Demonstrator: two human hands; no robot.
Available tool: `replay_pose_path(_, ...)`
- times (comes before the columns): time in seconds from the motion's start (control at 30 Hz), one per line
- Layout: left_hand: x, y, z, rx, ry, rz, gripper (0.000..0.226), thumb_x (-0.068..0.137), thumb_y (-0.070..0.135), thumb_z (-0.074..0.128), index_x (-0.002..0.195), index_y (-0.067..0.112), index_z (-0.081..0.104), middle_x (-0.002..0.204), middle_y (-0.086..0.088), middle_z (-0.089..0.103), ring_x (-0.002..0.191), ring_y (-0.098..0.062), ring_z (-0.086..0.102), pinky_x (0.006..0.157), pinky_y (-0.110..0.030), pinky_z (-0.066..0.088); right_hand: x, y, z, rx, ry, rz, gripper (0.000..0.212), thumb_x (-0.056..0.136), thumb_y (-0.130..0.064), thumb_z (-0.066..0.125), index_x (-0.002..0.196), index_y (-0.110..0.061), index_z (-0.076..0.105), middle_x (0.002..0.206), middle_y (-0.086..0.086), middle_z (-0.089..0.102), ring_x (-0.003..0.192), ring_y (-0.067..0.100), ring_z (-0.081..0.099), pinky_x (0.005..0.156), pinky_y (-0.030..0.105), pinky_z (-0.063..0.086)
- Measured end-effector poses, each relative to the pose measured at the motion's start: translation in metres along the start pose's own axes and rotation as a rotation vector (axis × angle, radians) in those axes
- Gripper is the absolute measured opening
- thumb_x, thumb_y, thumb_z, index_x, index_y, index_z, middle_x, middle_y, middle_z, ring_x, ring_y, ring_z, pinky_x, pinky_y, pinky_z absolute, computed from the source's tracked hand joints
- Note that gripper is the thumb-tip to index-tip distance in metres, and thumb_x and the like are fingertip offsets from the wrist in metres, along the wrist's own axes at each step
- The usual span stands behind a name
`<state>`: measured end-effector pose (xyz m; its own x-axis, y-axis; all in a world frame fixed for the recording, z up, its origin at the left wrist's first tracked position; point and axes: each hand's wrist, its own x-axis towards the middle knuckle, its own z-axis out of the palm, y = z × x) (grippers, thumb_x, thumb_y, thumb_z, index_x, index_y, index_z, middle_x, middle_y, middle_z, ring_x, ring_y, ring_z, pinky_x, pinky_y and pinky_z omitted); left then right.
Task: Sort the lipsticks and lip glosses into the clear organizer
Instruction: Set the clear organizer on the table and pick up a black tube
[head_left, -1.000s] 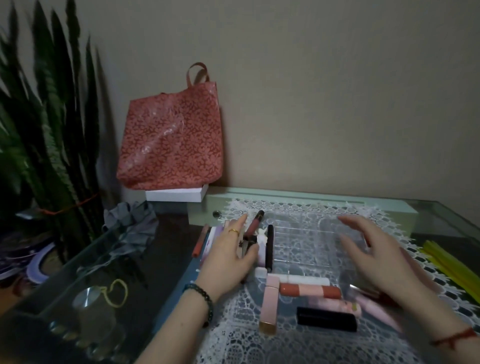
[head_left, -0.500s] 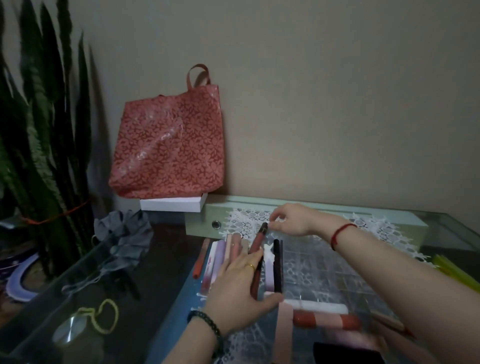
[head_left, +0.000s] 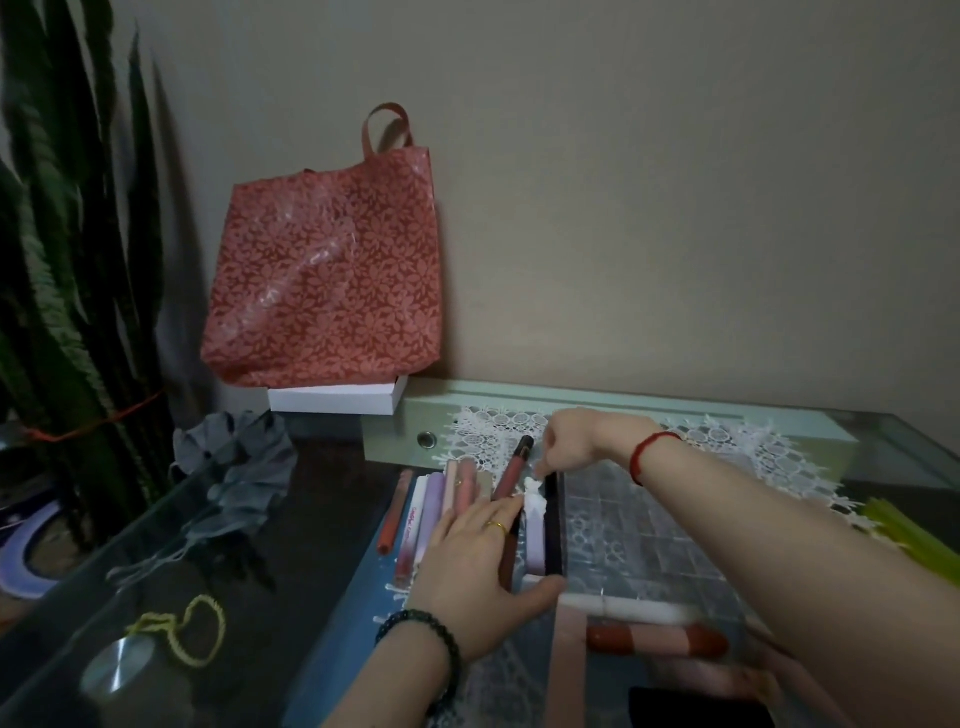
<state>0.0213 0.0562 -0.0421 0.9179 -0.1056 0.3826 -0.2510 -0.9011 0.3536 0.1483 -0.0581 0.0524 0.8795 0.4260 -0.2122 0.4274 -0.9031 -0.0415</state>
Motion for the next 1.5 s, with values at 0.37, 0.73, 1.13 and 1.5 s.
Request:
replay_pose_path(0.37,-0.005,0.007,-0.009,-0.123,-0.025,-0.006,0.079,0.068,0.068,0.051,0.136,0.035,0.028,0.139,0.02,0.034,0.133,-0.006,0.023,0.112,-0.03,0.02,-0.055,-0.003,-0.004,0.803,0.263,-0.279,0.023,0.074,-0.013,0.072,0.073,-0.023,0.052,0.06,-0.006,0.059,0.047,0.0,0.05,0.051,0.015,0.04)
replay_pose_path(0.73,0.022,0.059,-0.043,-0.807,0.137,0.06,0.022,0.079,0.013,0.065,0.099,0.023,0.065,0.091,0.01,0.069,0.086,-0.002,0.064,0.074,-0.012,0.048,-0.134,0.028,-0.04,1.288,0.556,-0.364,0.025,0.076,0.0,0.066,0.099,-0.009,0.062,0.09,0.02,0.067,0.069,0.018,0.066,0.067,0.02,0.056)
replay_pose_path(1.13,0.099,0.141,-0.02,-0.773,0.058,0.064,0.013,0.073,0.019,0.072,0.079,0.027,0.063,0.075,0.014,0.061,0.062,0.0,0.059,0.068,-0.014,0.049,-0.156,0.108,-0.047,1.233,0.779,-0.237,0.024,0.077,-0.001,0.066,0.082,-0.024,0.061,0.076,0.0,0.065,0.058,0.001,0.063,0.062,0.019,0.054)
replay_pose_path(1.5,0.138,0.151,0.014,-0.708,-0.039,0.05,0.013,0.075,0.021,0.07,0.081,0.021,0.059,0.07,0.012,0.061,0.069,0.0,0.058,0.062,-0.006,0.044,-0.128,0.139,-0.027,1.181,0.842,-0.082,0.021,0.078,0.002,0.065,0.093,-0.012,0.06,0.072,-0.003,0.059,0.059,0.005,0.057,0.059,0.017,0.049)
